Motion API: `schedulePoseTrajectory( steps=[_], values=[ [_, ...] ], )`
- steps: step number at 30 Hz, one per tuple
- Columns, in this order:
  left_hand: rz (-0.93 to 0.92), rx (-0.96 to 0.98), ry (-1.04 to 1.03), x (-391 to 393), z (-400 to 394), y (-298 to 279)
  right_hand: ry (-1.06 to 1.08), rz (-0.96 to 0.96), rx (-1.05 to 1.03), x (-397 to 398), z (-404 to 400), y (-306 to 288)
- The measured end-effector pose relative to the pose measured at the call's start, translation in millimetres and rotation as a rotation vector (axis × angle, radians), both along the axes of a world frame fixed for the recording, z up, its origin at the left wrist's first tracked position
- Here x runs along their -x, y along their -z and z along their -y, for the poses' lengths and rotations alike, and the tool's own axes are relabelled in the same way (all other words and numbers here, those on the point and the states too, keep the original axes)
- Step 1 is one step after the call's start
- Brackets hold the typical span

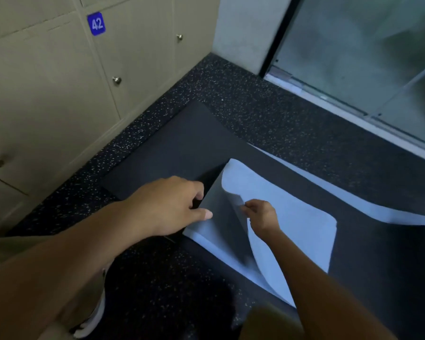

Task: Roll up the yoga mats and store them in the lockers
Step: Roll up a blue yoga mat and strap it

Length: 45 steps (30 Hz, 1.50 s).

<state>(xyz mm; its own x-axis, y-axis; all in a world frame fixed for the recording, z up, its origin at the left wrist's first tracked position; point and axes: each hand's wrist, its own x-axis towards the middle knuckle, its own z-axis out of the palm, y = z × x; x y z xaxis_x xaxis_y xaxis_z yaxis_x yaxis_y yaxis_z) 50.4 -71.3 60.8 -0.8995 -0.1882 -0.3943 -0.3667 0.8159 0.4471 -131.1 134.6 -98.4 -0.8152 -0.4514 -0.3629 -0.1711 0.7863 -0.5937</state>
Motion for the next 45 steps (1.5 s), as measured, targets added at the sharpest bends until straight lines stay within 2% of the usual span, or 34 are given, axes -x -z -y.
schedulePoseTrajectory(
  steps=[5,10,17,26,30,33,38,41,43,45],
  values=[
    [-0.035,-0.053,0.054,1.7,-7.4,-9.8,-0.034,-0.104,-0.077,13.5,-40.3,-92.5],
    [-0.105,-0.094,0.072,6.2,-17.3,-18.5,-0.024,-0.188,-0.024,-14.7,-72.2,-158.4],
    [-0.208,-0.112,0.073,11.2,-41.3,-22.3,0.03,-0.459,-0.032,-53.8,-88.9,-182.0],
    [-0.536,-0.007,0.054,32.0,-70.8,-18.5,-0.11,-0.592,0.095,-64.3,-72.2,-205.8],
    [-0.647,-0.021,0.07,35.8,-71.6,-15.2,-0.08,-0.566,0.21,-61.9,-66.1,-210.3],
    [-0.714,-0.1,-0.03,39.6,-72.3,-15.2,-0.045,-0.549,0.258,-57.8,-59.6,-211.5],
    [-0.707,-0.299,-0.349,48.9,-75.8,-20.7,0.023,-0.87,0.236,-56.0,-52.9,-212.3],
    [-0.684,-0.529,-0.522,53.1,-74.8,-26.0,0.103,-0.941,0.265,-58.8,-52.3,-212.1],
    [-0.683,-0.617,-0.605,54.4,-73.6,-29.9,0.102,-0.868,0.274,-62.1,-52.7,-209.9],
    [-0.689,-0.644,-0.638,54.6,-73.4,-33.9,0.032,-0.593,0.281,-65.5,-52.7,-207.7]
  ],
)
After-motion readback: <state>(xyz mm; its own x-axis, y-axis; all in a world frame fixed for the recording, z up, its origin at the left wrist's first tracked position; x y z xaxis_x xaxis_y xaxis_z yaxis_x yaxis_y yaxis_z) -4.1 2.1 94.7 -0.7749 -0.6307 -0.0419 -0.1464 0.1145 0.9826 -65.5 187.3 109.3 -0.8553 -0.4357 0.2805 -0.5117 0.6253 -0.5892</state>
